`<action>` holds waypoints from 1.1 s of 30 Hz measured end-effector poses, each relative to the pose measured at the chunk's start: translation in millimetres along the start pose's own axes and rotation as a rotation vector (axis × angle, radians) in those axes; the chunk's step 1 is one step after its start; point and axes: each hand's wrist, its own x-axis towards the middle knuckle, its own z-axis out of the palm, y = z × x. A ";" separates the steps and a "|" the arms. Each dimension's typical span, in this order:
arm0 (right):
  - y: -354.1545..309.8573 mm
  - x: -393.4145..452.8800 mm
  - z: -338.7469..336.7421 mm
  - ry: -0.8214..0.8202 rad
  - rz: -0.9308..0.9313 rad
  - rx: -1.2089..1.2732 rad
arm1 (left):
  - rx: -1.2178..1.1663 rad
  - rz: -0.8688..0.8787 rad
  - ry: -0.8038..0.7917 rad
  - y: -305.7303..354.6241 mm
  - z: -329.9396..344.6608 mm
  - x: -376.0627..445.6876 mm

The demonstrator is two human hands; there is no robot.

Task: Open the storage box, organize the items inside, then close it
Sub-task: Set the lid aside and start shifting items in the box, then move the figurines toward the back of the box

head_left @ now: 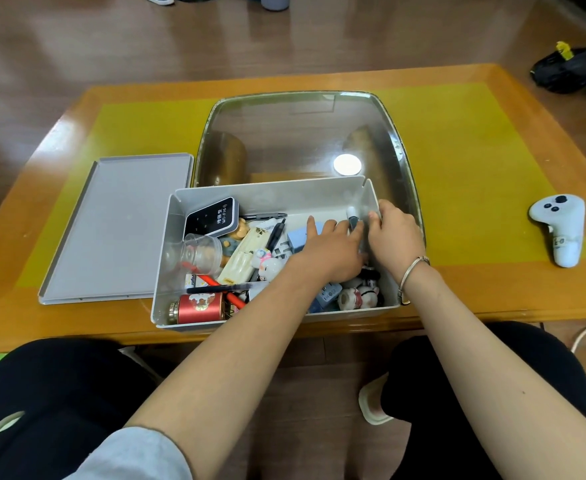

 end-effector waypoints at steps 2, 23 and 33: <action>-0.1 -0.4 -0.3 0.002 0.000 0.004 | -0.027 0.006 0.026 -2.6 -3.2 -4.4; -63.5 -23.3 4.5 -0.390 -0.509 0.050 | -0.157 -0.271 0.661 -138.7 -24.9 -133.8; -93.8 -38.1 44.3 -0.527 -0.534 -0.075 | -0.427 -0.444 0.558 -159.7 3.9 -158.6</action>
